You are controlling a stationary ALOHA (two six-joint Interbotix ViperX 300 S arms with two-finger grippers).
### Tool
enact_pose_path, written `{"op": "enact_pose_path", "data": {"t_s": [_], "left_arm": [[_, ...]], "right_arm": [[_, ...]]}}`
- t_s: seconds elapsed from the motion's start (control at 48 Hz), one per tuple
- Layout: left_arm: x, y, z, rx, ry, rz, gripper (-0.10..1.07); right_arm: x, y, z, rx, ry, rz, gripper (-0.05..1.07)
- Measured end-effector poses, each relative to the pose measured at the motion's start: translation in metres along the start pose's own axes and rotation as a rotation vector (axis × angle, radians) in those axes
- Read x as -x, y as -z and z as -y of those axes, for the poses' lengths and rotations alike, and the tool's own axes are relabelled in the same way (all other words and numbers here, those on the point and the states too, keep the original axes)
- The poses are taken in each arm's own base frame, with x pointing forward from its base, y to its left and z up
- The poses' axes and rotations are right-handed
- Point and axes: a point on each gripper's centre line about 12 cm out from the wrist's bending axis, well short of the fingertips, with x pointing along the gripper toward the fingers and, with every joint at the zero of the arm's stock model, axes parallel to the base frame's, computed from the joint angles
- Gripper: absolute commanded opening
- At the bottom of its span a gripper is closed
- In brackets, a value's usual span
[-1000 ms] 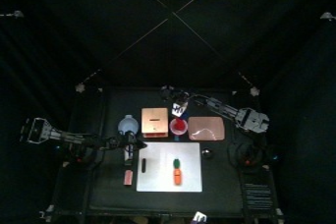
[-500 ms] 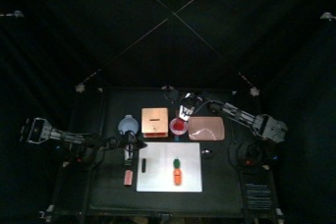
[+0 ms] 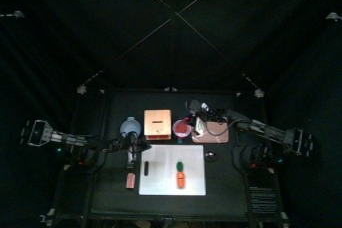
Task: Cut carrot
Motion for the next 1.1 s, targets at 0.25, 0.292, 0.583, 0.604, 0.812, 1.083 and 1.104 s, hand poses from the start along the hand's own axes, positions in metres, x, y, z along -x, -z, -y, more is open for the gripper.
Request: {"op": "enact_pose_path", "data": {"t_s": [0.25, 0.292, 0.583, 0.604, 0.812, 1.083, 1.104], "left_arm": [[-0.003, -0.003, 0.000, 0.000, -0.003, 0.003, 0.53], [-0.003, -0.004, -0.001, -0.001, -0.004, 0.006, 0.54], [-0.005, -0.013, 0.001, -0.033, 0.009, 0.031, 0.60], [-0.005, -0.014, 0.001, -0.033, 0.009, 0.035, 0.62], [-0.005, -0.016, 0.004, -0.050, 0.017, 0.059, 0.91], [-0.015, -0.012, 0.018, -0.067, 0.053, 0.070, 1.03], [-0.017, -0.011, 0.020, -0.069, 0.057, 0.065, 1.03]], "right_arm": [[0.015, 0.028, -0.025, 0.015, -0.054, 0.186, 0.44], [0.013, 0.034, -0.030, 0.024, -0.066, 0.216, 0.44], [-0.006, 0.073, -0.068, 0.082, -0.160, 0.346, 0.44], [-0.007, 0.074, -0.071, 0.085, -0.166, 0.360, 0.44], [-0.021, 0.088, -0.093, 0.127, -0.209, 0.490, 0.44], [-0.036, 0.087, -0.099, 0.148, -0.209, 0.493, 0.44], [-0.036, 0.086, -0.100, 0.149, -0.210, 0.495, 0.44]]}}
